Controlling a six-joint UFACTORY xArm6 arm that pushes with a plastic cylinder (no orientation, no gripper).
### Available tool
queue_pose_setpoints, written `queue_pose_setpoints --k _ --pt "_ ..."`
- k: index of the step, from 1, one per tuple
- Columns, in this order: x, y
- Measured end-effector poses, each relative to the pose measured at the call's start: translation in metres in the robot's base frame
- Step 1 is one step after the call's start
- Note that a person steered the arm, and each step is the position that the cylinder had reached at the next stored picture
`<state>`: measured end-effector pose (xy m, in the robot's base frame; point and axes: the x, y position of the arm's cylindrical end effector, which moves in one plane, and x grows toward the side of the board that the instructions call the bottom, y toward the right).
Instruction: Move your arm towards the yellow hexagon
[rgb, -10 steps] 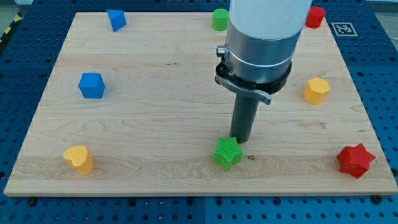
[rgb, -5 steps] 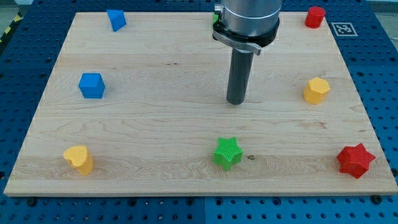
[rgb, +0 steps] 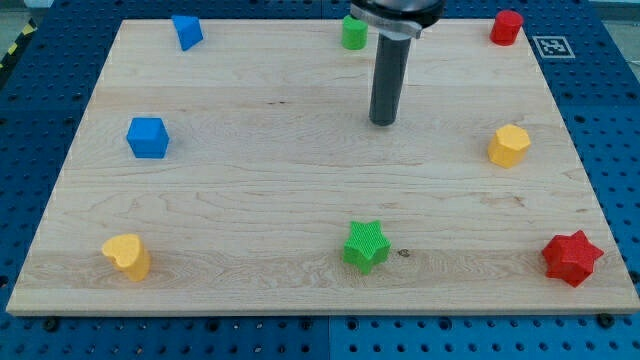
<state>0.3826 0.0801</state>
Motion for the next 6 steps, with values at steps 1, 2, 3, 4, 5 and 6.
queue_pose_setpoints --k 1,2,3,4,5,6 --pt "-0.012 0.033" --pt "-0.018 0.051" --pt "-0.018 0.078" --pt "-0.018 0.111" --pt "-0.018 0.141" --pt "-0.019 0.173"
